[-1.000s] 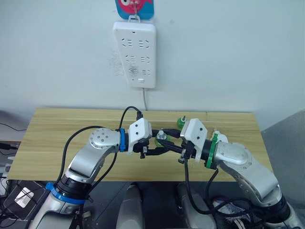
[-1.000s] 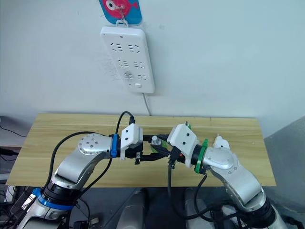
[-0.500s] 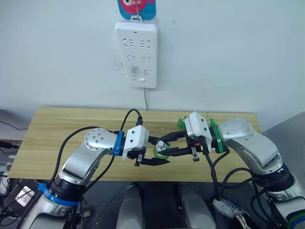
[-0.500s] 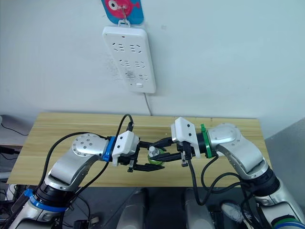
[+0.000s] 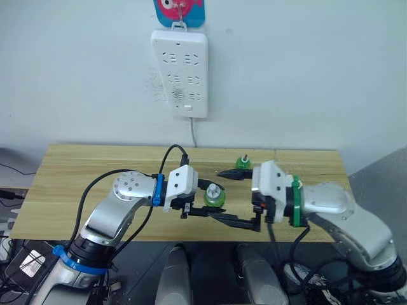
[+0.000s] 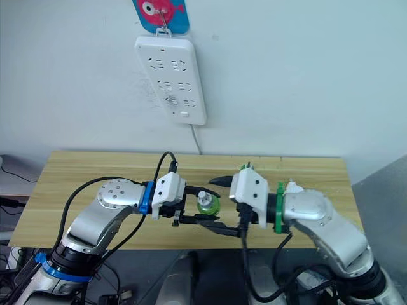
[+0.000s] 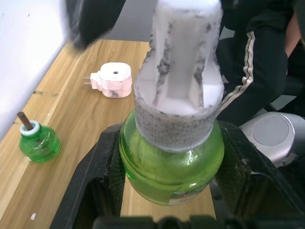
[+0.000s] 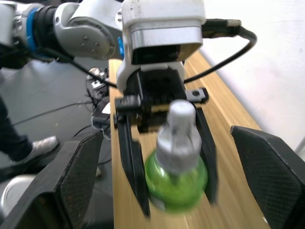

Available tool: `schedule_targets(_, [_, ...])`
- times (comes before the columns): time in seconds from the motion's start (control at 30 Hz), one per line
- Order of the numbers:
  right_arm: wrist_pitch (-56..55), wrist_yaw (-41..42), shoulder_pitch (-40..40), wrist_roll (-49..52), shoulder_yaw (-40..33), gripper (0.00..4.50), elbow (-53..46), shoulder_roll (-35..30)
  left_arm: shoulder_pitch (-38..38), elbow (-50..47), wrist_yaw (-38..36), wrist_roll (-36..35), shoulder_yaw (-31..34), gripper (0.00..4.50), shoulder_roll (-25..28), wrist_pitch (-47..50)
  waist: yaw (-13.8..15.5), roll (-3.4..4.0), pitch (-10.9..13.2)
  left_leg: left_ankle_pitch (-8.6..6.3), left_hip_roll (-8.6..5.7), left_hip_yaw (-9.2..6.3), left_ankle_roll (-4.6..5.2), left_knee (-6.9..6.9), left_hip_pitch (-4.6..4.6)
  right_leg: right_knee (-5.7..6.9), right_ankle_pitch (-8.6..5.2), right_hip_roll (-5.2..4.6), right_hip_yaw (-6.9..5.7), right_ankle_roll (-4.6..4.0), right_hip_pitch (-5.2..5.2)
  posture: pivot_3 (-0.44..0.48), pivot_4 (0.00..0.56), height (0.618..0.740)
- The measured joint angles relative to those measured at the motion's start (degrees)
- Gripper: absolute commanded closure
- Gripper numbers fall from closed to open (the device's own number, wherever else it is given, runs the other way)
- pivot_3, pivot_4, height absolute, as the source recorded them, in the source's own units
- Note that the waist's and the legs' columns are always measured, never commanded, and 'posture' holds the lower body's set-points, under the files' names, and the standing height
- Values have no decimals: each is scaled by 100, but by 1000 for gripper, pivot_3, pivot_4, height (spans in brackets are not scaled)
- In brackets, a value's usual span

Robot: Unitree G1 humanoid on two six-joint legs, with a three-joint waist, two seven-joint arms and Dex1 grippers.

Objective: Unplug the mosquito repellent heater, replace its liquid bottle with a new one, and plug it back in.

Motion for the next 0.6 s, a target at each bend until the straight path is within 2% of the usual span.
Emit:
schedule_targets(0.13, [-2,-426,-176,-343,142,0,387,344,-3,-7,7,34,-48,2241,-40,23,-30,-1,-14,0,0,-1,0,-1,0,0,0,0,-2,-1,0,-33,257,735])
schedule_targets(0.23, [-58,-404,-171,-335,144,0,505,359,-11,-7,30,42,-47,2241,-31,74,-27,0,-14,0,-1,-1,1,-2,0,-2,-1,-1,-2,-1,0,-33,256,735])
schedule_targets(0.47, [-16,266,103,45,-517,0,521,-535,-57,-38,35,38,-40,2241,19,151,-23,2,-16,-1,-1,0,1,-1,0,-1,-1,-1,0,-1,0,-35,257,735])
schedule_targets(0.6, [134,415,106,416,-736,0,367,-612,-55,-37,1,40,-41,2241,18,98,-62,2,-22,-1,3,0,2,-3,3,3,-2,4,0,-3,0,-33,255,735])
